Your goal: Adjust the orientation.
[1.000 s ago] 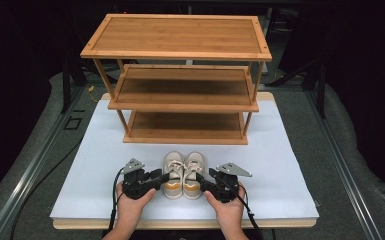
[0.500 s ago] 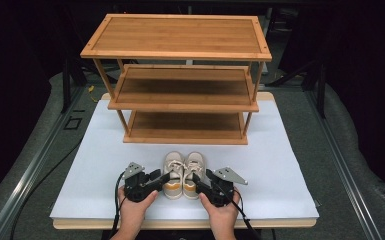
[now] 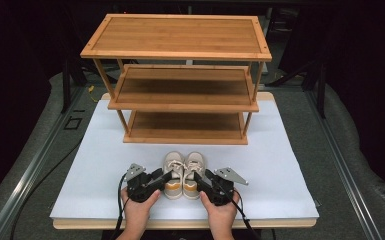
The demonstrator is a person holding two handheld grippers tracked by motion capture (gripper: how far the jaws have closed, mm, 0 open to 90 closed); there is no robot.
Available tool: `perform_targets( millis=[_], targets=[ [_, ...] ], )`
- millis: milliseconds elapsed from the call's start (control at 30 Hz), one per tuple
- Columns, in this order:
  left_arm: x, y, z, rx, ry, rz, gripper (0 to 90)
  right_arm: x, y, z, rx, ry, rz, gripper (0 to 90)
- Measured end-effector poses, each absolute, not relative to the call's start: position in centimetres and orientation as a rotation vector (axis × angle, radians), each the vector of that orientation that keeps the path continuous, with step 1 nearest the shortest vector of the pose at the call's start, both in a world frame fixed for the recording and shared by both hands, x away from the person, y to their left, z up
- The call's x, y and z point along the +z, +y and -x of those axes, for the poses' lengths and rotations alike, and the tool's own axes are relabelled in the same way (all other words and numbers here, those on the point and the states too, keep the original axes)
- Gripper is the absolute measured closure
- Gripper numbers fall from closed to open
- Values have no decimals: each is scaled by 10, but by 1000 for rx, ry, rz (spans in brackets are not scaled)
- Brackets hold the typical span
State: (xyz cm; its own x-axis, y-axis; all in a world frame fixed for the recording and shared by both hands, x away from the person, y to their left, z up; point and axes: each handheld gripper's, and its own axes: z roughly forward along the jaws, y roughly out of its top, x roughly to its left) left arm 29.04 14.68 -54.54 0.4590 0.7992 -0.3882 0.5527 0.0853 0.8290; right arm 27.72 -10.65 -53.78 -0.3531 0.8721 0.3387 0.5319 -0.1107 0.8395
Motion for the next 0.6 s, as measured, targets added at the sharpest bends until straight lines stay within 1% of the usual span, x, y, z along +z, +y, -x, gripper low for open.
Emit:
perform_targets(
  millis=[400, 600],
  targets=[
    [-544, 142, -291, 327, 1206, -1614, 529, -544, -104, -278, 1466, 1823, -1581, 525],
    [-542, 141, -294, 309, 1210, -1636, 515, -544, -103, -279, 1467, 1826, -1577, 538]
  ],
)
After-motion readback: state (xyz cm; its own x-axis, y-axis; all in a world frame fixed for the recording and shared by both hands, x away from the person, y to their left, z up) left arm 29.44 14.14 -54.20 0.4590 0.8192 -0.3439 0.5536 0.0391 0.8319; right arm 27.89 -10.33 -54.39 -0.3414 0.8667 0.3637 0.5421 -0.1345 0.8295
